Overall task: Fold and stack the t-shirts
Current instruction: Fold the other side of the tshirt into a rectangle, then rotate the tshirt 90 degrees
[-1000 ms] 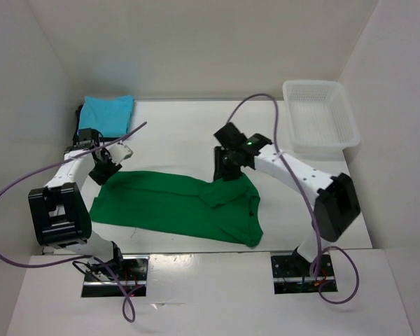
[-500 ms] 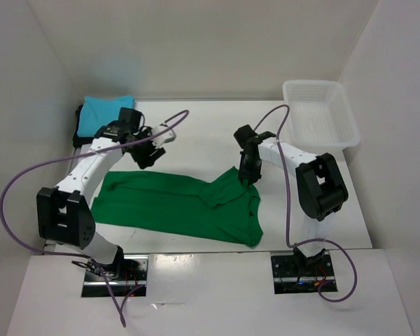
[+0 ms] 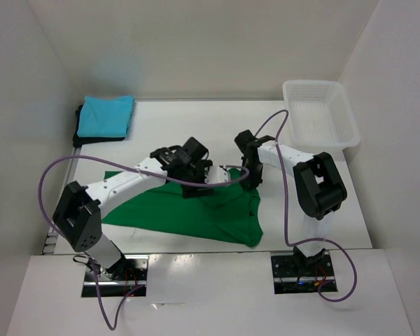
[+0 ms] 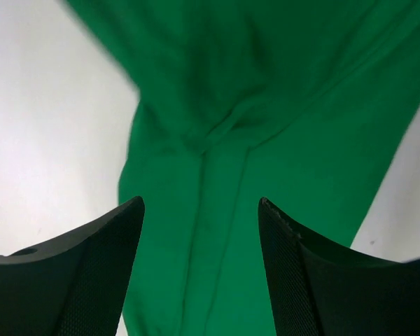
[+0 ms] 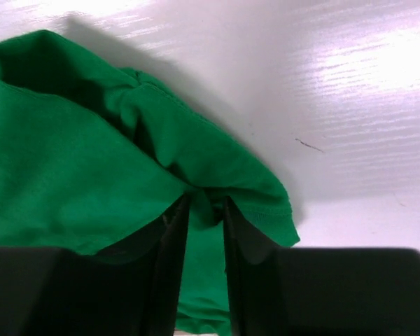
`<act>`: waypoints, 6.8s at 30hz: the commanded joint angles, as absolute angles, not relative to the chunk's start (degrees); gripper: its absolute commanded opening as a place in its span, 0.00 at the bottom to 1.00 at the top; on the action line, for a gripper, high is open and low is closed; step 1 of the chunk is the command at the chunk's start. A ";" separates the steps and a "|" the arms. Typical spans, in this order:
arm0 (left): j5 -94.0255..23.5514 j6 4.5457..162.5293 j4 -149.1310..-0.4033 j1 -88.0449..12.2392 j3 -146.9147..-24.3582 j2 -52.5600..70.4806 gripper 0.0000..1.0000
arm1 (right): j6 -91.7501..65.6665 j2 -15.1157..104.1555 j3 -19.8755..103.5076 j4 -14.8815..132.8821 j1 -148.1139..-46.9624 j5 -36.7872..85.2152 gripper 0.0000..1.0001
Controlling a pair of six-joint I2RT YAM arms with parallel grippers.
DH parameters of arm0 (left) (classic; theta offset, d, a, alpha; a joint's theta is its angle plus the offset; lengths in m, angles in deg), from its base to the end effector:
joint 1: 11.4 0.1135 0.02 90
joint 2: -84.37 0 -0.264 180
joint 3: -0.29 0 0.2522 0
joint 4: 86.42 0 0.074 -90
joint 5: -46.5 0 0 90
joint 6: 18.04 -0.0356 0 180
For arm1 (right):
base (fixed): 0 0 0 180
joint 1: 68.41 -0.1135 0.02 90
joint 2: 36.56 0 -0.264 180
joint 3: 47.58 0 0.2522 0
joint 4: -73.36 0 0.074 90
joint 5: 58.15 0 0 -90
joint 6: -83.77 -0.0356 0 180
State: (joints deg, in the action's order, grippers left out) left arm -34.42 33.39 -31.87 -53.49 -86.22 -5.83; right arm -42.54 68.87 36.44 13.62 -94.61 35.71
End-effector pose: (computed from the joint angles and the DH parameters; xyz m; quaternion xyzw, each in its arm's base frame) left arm 0.2412 -0.2254 0.2685 0.6370 0.7169 -0.0845 0.2703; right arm 0.3078 0.1488 0.1677 0.0904 0.9923 0.0113 0.0833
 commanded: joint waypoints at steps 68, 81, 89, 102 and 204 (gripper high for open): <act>-35.95 37.33 -42.71 -64.14 -82.29 -12.50 0.00 | -44.36 58.19 39.05 9.94 -95.91 34.23 0.00; -34.98 33.99 -37.60 -61.15 -78.77 -7.30 0.00 | -56.22 50.46 29.22 1.94 -108.83 30.81 0.00; -32.95 33.99 -37.60 -61.15 -76.57 -7.30 0.00 | -63.26 47.37 25.34 2.72 -115.07 27.38 0.00; -32.42 33.99 -38.65 -61.15 -74.20 -6.78 0.00 | -63.27 53.35 23.40 7.65 -118.68 24.91 0.07; -48.68 47.08 -34.17 6.97 -76.92 -11.88 0.99 | -33.65 130.21 146.03 -2.70 -83.44 39.16 0.27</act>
State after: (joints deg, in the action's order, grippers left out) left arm -49.19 46.83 -38.36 7.78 -74.79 -14.18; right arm -36.16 117.69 113.64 9.36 -83.68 37.44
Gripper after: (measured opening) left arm 0.993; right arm 0.263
